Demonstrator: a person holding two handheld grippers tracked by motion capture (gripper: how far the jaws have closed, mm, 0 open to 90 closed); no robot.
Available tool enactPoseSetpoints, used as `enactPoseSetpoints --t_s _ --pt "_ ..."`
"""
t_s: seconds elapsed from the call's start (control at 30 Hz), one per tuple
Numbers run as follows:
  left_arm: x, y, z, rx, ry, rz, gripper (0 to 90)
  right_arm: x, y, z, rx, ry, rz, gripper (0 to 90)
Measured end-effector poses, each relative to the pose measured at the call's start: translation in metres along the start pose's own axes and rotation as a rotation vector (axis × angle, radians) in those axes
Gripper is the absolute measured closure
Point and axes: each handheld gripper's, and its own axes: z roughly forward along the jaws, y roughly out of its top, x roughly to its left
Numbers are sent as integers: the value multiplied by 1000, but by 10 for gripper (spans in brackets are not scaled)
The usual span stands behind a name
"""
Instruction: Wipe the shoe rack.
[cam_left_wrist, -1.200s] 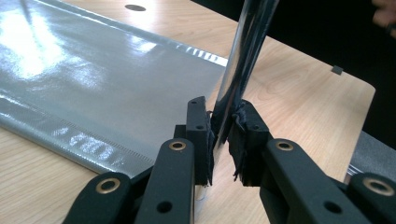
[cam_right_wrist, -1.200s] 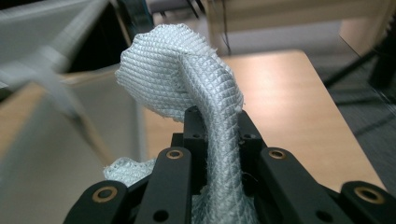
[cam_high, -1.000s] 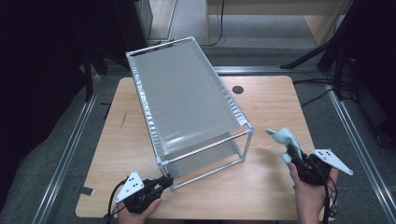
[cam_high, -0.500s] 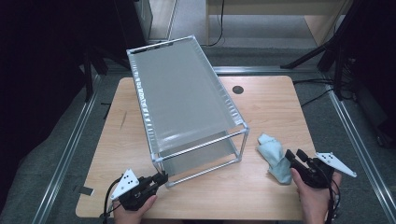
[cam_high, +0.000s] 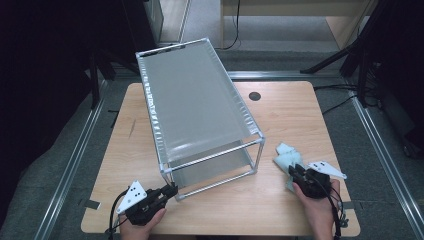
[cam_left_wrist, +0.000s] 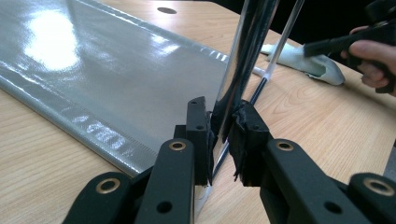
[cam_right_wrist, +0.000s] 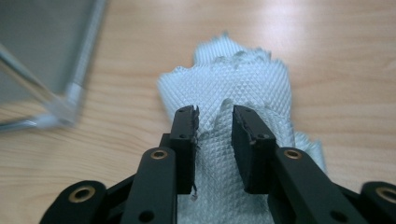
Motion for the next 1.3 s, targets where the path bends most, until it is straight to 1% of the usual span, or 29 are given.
enactPoseSetpoints --t_s 0.07,0.13,0.2,0.23,0.27,0.3,0.37,0.4,0.47,0.5,0.53,0.57,0.6,0.63,0.67,0.7,0.73,0.77,0.83,0.87,0.93,1.0,1.03,1.07,1.1,1.13,1.17,1.2,1.3 --pt "0 0 0 -1 1 -1 789 -3 -1 4 29 -45 -1 716" --pt "0 0 0 -1 2 -2 789 -11 -2 5 39 -81 17 722" --pt "1 0 -1 1 4 -2 789 -23 -3 2 30 -107 61 728" --pt "1 0 -1 1 4 -2 789 -29 -3 -1 31 -129 83 728" --pt "1 0 -1 3 5 0 789 -32 -4 -2 32 -140 87 725" --pt "1 0 -1 2 5 -2 789 -35 -5 -5 36 -147 97 714" --pt "2 0 -1 1 7 0 789 -38 -5 -10 44 -162 99 675" --pt "2 0 -1 1 9 -2 789 -39 -4 -17 27 -168 107 643" --pt "2 1 -2 1 10 -9 788 -37 0 -28 -20 -149 118 582" --pt "3 0 -2 0 12 -15 787 -34 4 -35 -57 -120 121 550" --pt "3 0 -2 -2 12 -20 785 -28 9 -43 -103 -88 122 493" --pt "4 0 -2 -3 11 -21 784 -20 13 -48 -136 -79 121 451" --pt "3 0 -2 -5 13 -19 784 -11 17 -52 -165 -56 118 442" --pt "3 0 -2 -5 12 -18 784 -1 20 -54 -188 -13 110 434" --pt "3 0 -2 -6 9 -17 784 8 22 -54 -200 21 98 435" --pt "3 0 -2 -5 6 -14 785 22 24 -52 -205 62 74 445" --pt "2 0 -2 -5 8 -11 786 39 27 -48 -207 105 25 457" --pt "1 0 -2 -2 8 -6 787 53 29 -44 -206 124 -20 471" --pt "-1 0 -1 0 -1 -5 787 74 33 -34 -186 143 -67 509" --pt "-2 0 0 1 -4 -6 787 80 35 -29 -171 155 -68 527" --pt "-6 0 1 6 -18 4 788 87 39 -22 -161 163 -47 551" --pt "-9 0 2 12 -25 12 789 89 42 -14 -148 139 -35 595" --pt "-11 0 3 11 -32 19 790 88 43 -10 -152 130 -16 611" --pt "-12 -1 4 12 -37 23 791 86 45 -8 -153 148 5 665" --pt "-14 -1 5 13 -43 27 792 86 45 -7 -157 163 1 739" --pt "-17 -1 7 14 -51 34 792 87 46 -7 -161 158 -16 771" --pt "-19 -1 8 14 -58 35 793 89 47 -6 -163 129 -44 784" --pt "-21 -1 10 15 -70 36 793 89 48 -6 -162 116 -49 787" --pt "-32 -2 18 14 -104 36 790 85 54 -2 -156 70 -44 795"
